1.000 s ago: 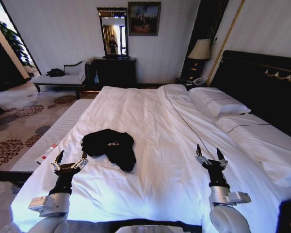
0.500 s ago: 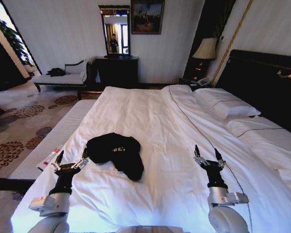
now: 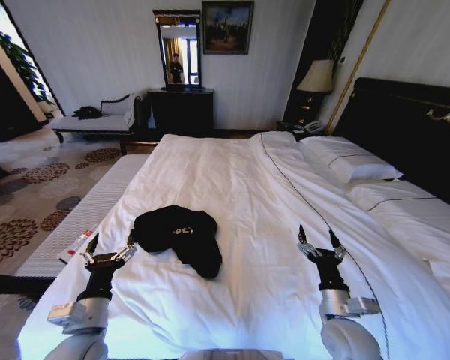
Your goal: Fold the clothes on the bed.
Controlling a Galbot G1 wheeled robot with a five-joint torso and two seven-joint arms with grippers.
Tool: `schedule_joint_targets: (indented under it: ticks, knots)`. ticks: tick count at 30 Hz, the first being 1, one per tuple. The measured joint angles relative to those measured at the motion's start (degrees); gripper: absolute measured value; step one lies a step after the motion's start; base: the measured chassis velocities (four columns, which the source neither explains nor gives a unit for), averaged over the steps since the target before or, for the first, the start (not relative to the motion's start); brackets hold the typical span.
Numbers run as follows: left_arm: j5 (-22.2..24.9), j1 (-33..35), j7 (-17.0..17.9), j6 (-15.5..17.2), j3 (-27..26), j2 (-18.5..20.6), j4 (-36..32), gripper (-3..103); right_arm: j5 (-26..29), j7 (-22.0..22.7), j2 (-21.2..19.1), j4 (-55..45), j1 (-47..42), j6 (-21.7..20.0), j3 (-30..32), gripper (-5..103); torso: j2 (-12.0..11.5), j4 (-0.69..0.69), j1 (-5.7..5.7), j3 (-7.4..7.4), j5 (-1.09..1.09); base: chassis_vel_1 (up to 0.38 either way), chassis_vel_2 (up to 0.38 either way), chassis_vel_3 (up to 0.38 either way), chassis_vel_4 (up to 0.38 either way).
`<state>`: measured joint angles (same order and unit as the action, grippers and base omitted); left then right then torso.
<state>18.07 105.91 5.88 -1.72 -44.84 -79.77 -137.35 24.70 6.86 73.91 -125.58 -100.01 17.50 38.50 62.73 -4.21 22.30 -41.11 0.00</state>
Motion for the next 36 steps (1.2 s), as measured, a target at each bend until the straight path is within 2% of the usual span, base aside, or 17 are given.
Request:
schedule_joint_targets:
  ticks: [10, 21, 24, 32, 36]
  knots:
    - [-0.05, -0.64, -0.02, 0.20, 0.11, 0.11, 0.85, 100, -0.12, 0.59, 0.12, 1.24, 0.82, 0.12, -0.76, 100, 0.00, 0.00, 0.00, 0.00, 0.01, 0.016, 0.016, -0.016, -0.015]
    - [-0.10, -1.58, -0.05, 0.66, 0.32, 0.31, 2.17, 100, -0.78, 1.51, 0.16, 2.87, 2.37, 1.01, -2.05, 100, 0.00, 0.00, 0.00, 0.00, 0.00, 0.106, 0.113, -0.112, -0.134]
    - [-0.10, -2.12, -0.02, 1.49, 0.30, 0.96, 2.57, 100, -2.19, 0.78, 0.09, 3.23, 3.53, 2.51, -2.74, 100, 0.00, 0.00, 0.01, 0.00, -0.03, 0.085, 0.089, -0.054, -0.085]
    - [0.16, -3.39, 1.12, 3.83, 0.02, 1.09, 5.12, 100, -1.98, 0.82, -1.73, 4.43, 6.51, 2.70, -5.44, 100, 0.00, -0.01, 0.00, -0.01, 0.03, 0.012, 0.016, -0.009, -0.015]
    - [2.15, -5.06, 2.08, 6.23, -0.09, 2.06, 8.52, 100, -2.19, 1.43, -2.50, 6.69, 8.99, 2.64, -7.68, 100, -0.01, 0.02, 0.01, -0.01, 0.00, 0.000, 0.000, 0.000, 0.000]
